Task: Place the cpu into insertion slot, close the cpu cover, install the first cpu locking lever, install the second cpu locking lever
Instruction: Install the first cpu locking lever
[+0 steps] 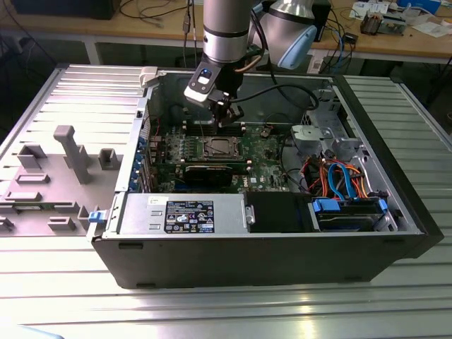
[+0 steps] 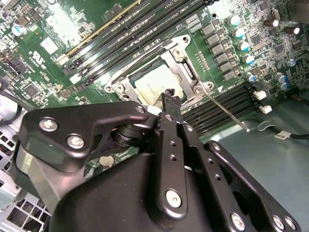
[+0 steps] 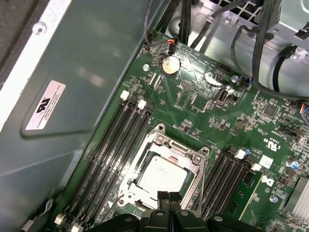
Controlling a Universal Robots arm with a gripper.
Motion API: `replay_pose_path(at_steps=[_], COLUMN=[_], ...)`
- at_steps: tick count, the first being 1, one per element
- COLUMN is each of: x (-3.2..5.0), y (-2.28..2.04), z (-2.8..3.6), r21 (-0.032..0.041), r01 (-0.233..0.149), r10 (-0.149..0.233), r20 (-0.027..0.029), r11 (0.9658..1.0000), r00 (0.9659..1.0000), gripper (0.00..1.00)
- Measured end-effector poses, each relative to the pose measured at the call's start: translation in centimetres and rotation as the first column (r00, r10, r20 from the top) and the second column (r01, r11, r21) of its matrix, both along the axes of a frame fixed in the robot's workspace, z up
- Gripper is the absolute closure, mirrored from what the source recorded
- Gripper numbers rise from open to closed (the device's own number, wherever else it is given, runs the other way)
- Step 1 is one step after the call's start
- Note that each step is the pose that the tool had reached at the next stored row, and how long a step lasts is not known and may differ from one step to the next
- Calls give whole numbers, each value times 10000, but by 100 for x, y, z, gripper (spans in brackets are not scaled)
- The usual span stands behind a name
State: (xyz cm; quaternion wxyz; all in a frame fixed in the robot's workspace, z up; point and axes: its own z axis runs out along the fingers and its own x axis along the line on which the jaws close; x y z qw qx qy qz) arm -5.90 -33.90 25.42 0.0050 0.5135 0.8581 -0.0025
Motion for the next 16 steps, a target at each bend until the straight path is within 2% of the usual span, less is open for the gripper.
replay_pose_path(at_steps=[16], x=[0], y=[0], z=[0], r21=[0], r01=[-372], r10=[372], r20=[-1], r11=[9993], r00=[9993], gripper=[89])
